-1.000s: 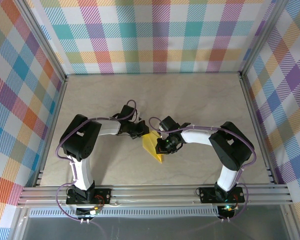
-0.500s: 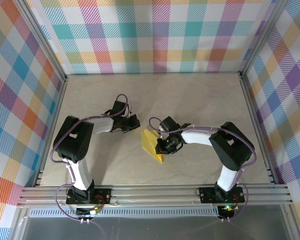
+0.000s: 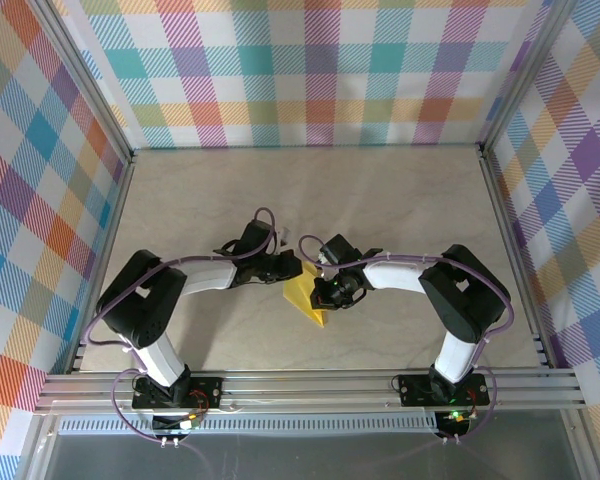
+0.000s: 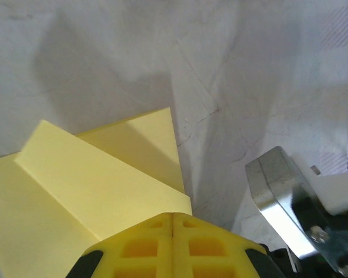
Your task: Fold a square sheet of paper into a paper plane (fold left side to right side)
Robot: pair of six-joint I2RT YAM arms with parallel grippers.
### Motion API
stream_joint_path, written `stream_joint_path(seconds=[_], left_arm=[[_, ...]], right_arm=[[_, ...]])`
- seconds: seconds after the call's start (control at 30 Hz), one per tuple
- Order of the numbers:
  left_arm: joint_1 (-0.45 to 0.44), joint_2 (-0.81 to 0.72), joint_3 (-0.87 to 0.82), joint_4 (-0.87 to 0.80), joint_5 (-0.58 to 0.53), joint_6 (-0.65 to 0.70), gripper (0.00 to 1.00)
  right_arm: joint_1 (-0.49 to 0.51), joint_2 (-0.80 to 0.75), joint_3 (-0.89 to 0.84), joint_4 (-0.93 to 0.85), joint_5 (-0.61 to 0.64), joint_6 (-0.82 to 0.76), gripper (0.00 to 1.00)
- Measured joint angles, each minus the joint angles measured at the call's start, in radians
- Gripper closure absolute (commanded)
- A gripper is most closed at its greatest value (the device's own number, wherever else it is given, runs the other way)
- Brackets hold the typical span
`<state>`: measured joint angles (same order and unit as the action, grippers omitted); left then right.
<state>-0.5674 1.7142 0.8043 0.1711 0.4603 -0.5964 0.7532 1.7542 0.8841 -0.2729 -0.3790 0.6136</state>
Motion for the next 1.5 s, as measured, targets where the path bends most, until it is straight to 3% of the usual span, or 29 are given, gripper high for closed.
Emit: stream_joint_path(seconds=[0.23, 1.13, 1.5], left_arm=[[-0.008, 0.094, 0.018, 0.009, 0.002, -0.011, 1.0], [-0.014, 0.095, 0.017, 0.012, -0.009, -0.013, 1.0], [-0.014, 0.095, 0.017, 0.012, -0.009, -0.013, 1.0]], right_arm=[[0.001, 0.0, 0.0, 0.002, -0.007, 0.0, 1.0], [0.0, 0.0, 0.065, -0.04, -0.048, 0.011, 1.0], [-0.007, 0.085, 0.132, -0.015, -0.034, 0.007, 1.0]])
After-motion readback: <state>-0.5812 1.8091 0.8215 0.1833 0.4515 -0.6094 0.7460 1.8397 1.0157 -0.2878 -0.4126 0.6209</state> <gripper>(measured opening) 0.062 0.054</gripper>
